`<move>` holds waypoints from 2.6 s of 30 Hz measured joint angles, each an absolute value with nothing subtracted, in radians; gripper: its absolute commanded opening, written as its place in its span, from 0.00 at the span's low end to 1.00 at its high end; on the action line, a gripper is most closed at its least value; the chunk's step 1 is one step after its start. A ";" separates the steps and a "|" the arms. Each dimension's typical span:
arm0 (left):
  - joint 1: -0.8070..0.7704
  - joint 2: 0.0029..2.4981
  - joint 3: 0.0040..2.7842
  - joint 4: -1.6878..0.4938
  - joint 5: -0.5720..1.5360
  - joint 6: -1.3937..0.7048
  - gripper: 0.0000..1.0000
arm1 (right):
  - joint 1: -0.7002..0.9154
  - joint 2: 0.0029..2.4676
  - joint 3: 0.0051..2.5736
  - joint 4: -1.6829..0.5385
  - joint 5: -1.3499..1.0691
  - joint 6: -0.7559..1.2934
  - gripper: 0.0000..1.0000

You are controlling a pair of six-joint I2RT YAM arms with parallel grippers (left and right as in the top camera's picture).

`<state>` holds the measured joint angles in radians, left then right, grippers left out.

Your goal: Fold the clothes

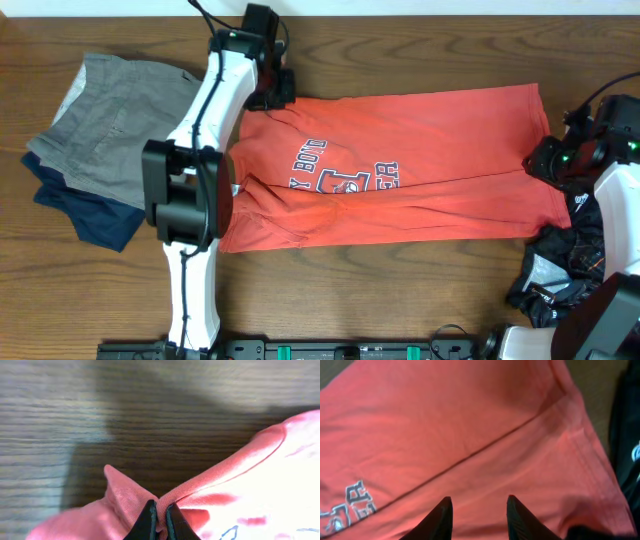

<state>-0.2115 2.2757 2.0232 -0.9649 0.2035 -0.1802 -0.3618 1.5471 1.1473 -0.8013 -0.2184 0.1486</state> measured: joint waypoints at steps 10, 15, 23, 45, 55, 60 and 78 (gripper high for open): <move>-0.212 2.263 2.031 -1.013 0.203 -0.187 0.06 | -0.352 1.746 1.258 -0.673 -0.194 0.182 0.34; -0.213 2.263 2.031 -1.030 0.203 -0.187 0.06 | -0.341 1.951 1.510 -0.692 -0.187 0.187 0.41; -0.213 2.263 2.031 -1.033 0.203 -0.188 0.06 | -0.317 2.207 1.782 -0.562 -0.153 0.174 0.48; -0.213 2.263 2.030 -1.034 0.203 -0.191 0.06 | -0.297 2.383 1.788 -0.366 -0.074 0.183 0.01; -0.213 2.263 2.030 -1.114 0.203 -0.191 0.06 | -0.302 2.351 1.805 -0.533 -0.062 0.183 0.01; -0.212 2.242 2.027 -1.190 0.203 -0.191 0.06 | -0.323 2.225 1.805 -0.697 -0.021 0.183 0.01; -0.227 2.125 2.008 -1.594 0.203 -0.222 0.06 | -0.391 2.006 1.789 -1.327 0.143 0.182 0.01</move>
<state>-0.2272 2.1254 2.0075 -1.5940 0.2031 -0.2218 -0.3908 2.0056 1.7889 -1.3270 0.1429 0.1818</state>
